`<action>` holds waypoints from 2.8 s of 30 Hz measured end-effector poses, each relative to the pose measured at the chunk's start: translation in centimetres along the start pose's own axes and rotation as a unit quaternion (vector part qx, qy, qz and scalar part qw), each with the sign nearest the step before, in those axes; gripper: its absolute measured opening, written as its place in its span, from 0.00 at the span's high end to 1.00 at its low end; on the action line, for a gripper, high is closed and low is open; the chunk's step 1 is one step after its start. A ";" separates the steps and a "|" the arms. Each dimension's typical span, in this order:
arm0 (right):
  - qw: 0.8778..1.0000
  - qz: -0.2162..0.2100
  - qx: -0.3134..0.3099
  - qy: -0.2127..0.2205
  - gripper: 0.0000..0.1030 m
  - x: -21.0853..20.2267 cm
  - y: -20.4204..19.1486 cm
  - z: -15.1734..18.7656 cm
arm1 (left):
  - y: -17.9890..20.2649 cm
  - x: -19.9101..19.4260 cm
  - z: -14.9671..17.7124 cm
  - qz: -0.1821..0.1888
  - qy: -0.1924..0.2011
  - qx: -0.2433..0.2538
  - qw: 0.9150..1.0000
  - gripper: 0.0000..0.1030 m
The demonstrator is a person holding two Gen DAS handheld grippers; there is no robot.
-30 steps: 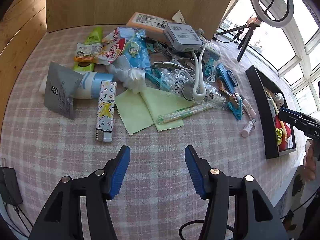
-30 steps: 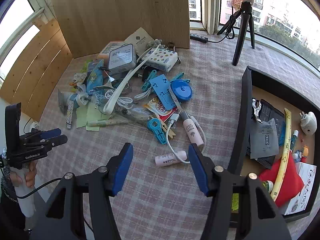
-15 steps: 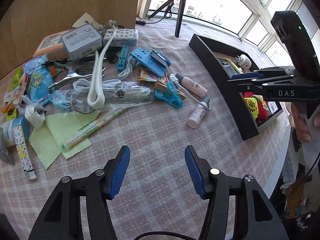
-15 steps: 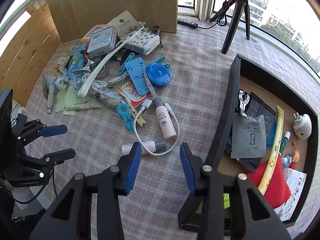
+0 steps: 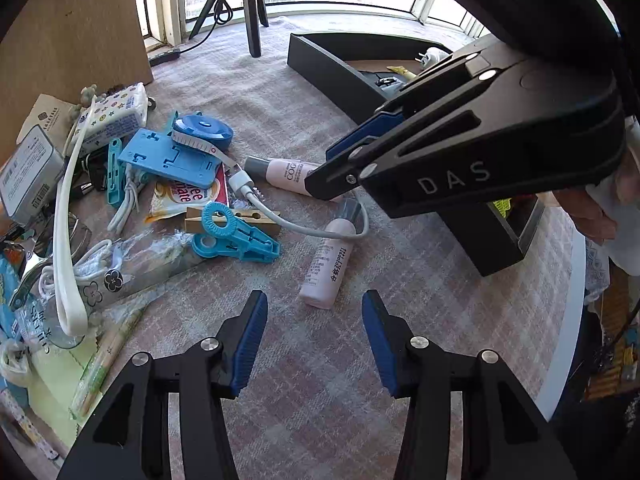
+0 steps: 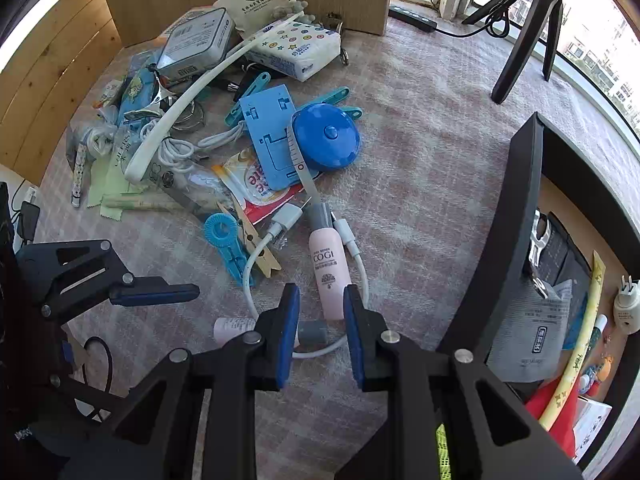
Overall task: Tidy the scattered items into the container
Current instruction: 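Grasp the pink-and-white lotion bottle with the right gripper, then carry the lotion bottle into the black tray and open the right gripper, then grasp the blue clothespin with the left gripper while the right grasps the white USB cable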
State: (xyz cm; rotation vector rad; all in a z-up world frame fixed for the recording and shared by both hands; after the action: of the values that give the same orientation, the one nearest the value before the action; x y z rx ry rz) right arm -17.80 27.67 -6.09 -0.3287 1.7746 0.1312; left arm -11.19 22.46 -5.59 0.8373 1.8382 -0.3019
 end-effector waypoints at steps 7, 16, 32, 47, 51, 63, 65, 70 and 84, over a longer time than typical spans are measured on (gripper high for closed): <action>1.000 -0.010 -0.009 -0.007 0.78 0.9 -0.1 -0.8 | 0.2 1.4 -0.7 0.014 -0.004 -0.001 1.000 0.66; 1.000 0.002 -0.013 -0.020 0.80 2.6 0.0 -1.2 | 0.4 1.4 -0.8 0.031 0.004 -0.017 0.999 0.82; 0.997 -0.043 0.063 0.019 0.81 -1.2 -0.2 0.5 | -3.0 -3.0 4.8 0.025 -0.004 -0.117 0.993 0.82; 0.980 0.001 0.168 0.111 0.81 -10.4 8.4 3.9 | 1.3 -6.6 -5.4 0.062 0.084 -0.125 0.987 0.82; 0.969 0.032 0.212 0.119 0.81 -12.1 13.3 6.1 | 4.1 -5.9 -8.9 0.079 0.091 -0.115 0.986 0.82; 0.947 0.123 0.272 0.119 0.71 -14.9 22.2 10.9 | 11.9 -4.1 -15.8 0.113 0.097 -0.088 0.985 0.63; 0.944 0.127 0.277 0.127 0.51 -15.3 22.3 11.1 | 12.5 -4.4 -16.0 0.100 0.113 -0.084 0.985 0.59; 0.948 0.116 0.260 0.146 0.51 -15.8 20.7 10.0 | 12.1 -4.9 -15.1 0.074 0.112 -0.067 0.989 0.59; 0.978 0.048 0.152 0.135 0.51 -12.8 11.5 5.4 | -2.2 -5.8 -6.5 0.011 0.093 -0.189 0.978 0.60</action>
State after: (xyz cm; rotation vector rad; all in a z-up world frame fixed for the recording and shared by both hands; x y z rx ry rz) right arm -13.56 41.94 4.07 -0.0398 2.0452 -0.1225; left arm -16.07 22.14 1.90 0.6350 1.9749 0.1444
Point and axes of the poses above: each gripper's, at about its wrist camera, not at the fingertips, and x roughly the way its jaws point, y to its right, z to its underside, the point moved 10 cm from there along x, roughly the way its jaws point
